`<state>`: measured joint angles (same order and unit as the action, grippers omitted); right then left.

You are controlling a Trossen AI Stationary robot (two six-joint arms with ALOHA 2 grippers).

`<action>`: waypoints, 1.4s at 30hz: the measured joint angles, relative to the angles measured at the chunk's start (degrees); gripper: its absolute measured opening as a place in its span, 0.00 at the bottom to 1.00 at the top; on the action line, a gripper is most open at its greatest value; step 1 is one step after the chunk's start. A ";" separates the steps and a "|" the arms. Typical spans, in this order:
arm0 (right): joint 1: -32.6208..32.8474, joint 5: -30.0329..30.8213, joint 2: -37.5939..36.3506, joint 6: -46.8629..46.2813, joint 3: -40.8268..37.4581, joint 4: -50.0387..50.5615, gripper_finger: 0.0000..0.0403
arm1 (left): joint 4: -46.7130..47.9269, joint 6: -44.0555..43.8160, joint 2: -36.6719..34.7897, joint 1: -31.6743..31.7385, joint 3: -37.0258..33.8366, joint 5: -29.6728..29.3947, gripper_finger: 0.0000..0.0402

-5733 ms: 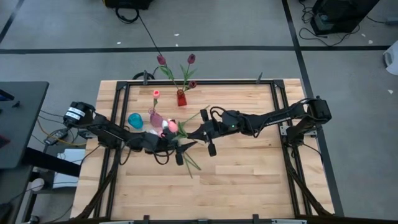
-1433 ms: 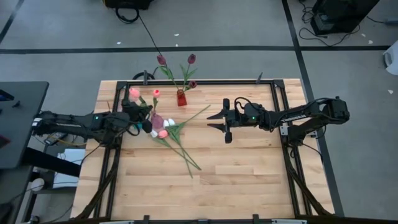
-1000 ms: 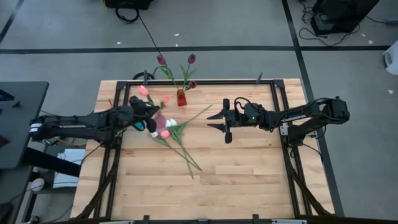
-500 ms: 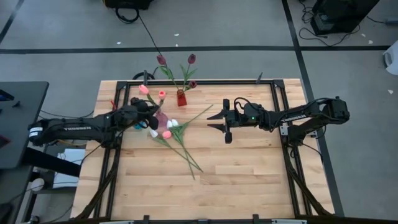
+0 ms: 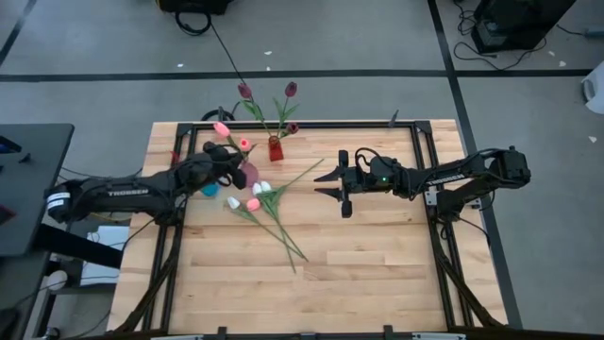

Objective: Sort flowers into vase by color
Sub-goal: Put the pink flower into the purple vase

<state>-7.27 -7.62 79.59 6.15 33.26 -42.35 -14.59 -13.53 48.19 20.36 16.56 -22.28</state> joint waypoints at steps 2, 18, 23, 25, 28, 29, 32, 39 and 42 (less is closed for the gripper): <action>0.00 0.00 0.00 0.00 0.00 0.01 0.33 | -1.86 0.02 2.04 0.83 0.00 1.19 0.02; -0.07 0.02 -0.02 -0.38 0.00 1.13 0.33 | 1.82 2.77 3.16 1.80 4.10 6.05 0.23; -0.07 0.02 -0.02 -0.61 0.00 1.31 0.33 | 7.22 4.07 3.14 1.80 5.30 6.99 0.34; -0.07 0.02 -0.02 -0.61 0.00 1.36 0.33 | 9.68 4.31 3.04 1.80 6.22 7.01 0.36; -0.07 0.02 -0.02 -0.61 0.00 1.80 0.33 | 13.96 5.51 2.38 1.80 8.07 7.35 0.36; -0.07 0.01 -0.02 -0.61 0.00 2.06 0.33 | 15.19 6.01 2.16 1.78 8.76 7.73 0.37; -0.07 0.01 -0.02 -0.63 0.00 2.60 0.33 | 18.45 7.19 1.52 1.77 10.60 8.57 0.37; -0.07 0.02 -0.02 -0.66 0.00 3.08 0.33 | 24.43 7.37 0.98 1.77 13.52 8.90 0.37; -0.07 0.02 -0.02 -0.66 0.00 3.08 0.33 | 26.28 7.36 0.77 1.77 13.81 8.91 0.37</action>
<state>-7.33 -7.60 79.57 5.49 33.26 -39.27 11.68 -6.17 48.96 22.13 30.37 -13.37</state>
